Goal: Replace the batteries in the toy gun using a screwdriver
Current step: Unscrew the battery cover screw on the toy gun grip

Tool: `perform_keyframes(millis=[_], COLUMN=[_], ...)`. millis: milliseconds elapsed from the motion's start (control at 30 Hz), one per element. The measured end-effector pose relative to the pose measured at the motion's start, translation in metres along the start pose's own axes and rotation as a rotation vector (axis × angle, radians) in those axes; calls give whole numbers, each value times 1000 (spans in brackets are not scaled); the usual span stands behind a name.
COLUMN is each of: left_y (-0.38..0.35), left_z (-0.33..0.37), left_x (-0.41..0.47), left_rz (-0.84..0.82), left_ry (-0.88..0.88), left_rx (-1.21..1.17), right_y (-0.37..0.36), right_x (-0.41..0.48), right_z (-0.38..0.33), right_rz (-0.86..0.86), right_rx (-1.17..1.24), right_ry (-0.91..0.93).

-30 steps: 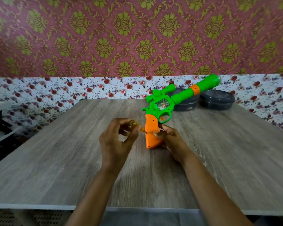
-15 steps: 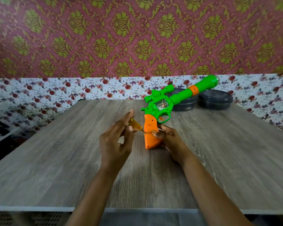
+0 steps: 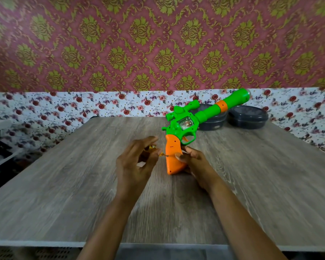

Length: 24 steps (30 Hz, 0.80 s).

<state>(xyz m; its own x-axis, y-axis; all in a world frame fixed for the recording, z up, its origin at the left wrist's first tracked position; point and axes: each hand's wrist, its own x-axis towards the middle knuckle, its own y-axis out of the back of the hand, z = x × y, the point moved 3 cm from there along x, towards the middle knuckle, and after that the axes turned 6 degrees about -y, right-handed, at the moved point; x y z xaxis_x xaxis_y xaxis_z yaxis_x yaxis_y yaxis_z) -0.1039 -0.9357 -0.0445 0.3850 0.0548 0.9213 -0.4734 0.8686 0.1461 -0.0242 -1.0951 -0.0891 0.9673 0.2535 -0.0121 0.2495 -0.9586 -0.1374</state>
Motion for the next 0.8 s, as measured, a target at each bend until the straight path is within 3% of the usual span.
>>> perform_keyframes(millis=[233, 600, 800], left_y=[0, 5, 1], left_z=[0, -8, -1], left_x=[0, 0, 1], left_rz=[-43, 151, 64], left_ry=[-5, 156, 89], left_rx=[-67, -9, -19], right_y=[1, 2, 3], right_x=[2, 2, 4], right_z=[0, 2, 3], right_rz=[47, 7, -11], right_rx=[0, -21, -36], right_ry=[-30, -12, 1])
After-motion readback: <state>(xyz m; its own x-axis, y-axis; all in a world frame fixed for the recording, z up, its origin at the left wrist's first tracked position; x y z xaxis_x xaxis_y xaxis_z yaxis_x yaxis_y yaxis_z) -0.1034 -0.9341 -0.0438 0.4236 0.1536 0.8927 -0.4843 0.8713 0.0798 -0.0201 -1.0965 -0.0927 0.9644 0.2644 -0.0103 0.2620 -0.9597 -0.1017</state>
